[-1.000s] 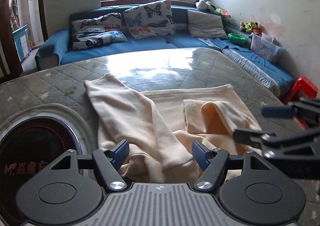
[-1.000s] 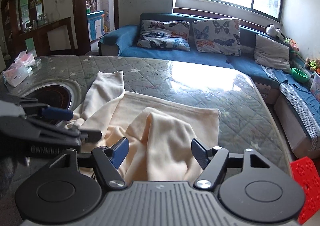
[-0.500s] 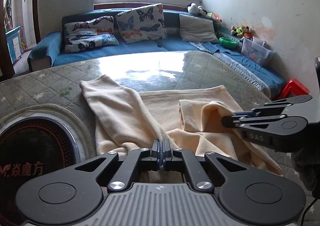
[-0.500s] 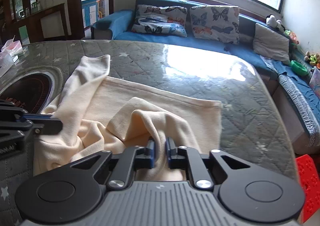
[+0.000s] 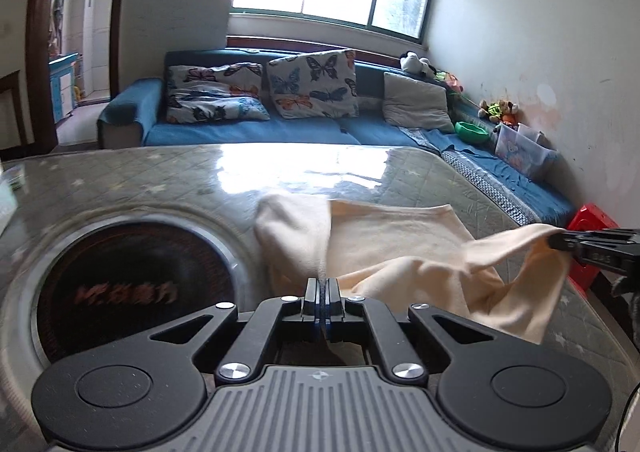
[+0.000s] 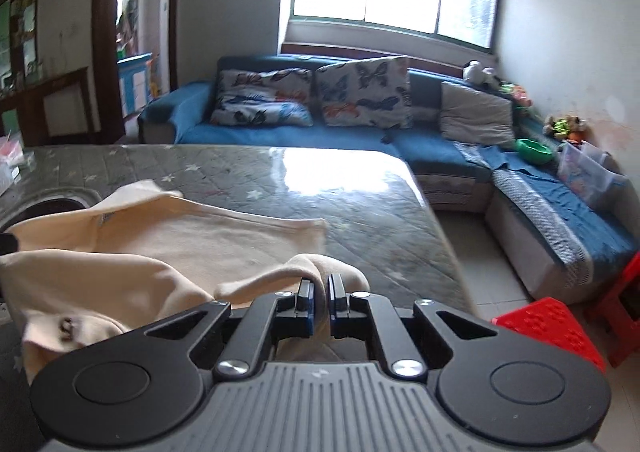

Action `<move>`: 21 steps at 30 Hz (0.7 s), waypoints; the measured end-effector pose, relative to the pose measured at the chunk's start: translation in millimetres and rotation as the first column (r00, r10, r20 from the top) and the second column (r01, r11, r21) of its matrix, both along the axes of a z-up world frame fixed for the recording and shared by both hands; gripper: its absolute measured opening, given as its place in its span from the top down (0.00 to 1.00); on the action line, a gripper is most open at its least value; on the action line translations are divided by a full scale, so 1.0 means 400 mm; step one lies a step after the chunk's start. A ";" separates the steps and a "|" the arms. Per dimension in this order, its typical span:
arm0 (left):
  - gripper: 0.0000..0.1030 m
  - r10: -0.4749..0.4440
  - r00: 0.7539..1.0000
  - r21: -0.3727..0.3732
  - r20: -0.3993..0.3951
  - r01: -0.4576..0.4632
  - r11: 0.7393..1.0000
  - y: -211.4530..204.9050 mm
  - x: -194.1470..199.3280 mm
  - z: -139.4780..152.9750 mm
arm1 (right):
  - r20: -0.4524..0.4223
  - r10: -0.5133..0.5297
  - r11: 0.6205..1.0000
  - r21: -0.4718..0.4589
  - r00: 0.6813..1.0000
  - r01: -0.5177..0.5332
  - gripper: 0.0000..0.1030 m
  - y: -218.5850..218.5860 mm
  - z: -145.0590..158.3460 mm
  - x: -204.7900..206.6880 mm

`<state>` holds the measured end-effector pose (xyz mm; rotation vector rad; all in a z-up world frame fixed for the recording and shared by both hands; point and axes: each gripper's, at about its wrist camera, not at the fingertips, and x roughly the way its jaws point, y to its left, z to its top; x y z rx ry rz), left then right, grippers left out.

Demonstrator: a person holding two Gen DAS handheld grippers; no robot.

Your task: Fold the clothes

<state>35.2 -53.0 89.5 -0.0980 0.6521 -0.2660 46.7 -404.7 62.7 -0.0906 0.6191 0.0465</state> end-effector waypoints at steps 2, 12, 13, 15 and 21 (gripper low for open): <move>0.98 0.003 1.000 -0.013 -0.022 -0.003 1.000 0.021 -0.034 -0.003 | 0.011 -0.022 1.000 0.000 1.000 0.022 0.94 -0.020 0.006 -0.040; 0.98 0.000 0.993 -0.048 -0.118 -0.006 0.999 0.113 -0.183 -0.027 | -0.072 -0.149 0.988 0.038 0.986 0.152 0.94 -0.113 -0.041 -0.247; 0.98 -0.006 0.991 -0.039 -0.132 0.001 0.999 0.115 -0.189 -0.034 | -0.093 -0.164 0.985 0.039 0.982 0.168 0.94 -0.122 -0.054 -0.259; 0.97 -0.019 0.992 -0.012 -0.128 0.018 1.000 0.113 -0.205 -0.036 | -0.129 -0.174 0.984 0.015 0.976 0.177 0.93 -0.132 -0.077 -0.278; 0.92 -0.077 0.997 0.035 -0.027 0.077 0.996 0.089 -0.248 -0.001 | -0.096 -0.145 0.989 -0.001 0.985 0.145 0.75 -0.113 -0.061 -0.312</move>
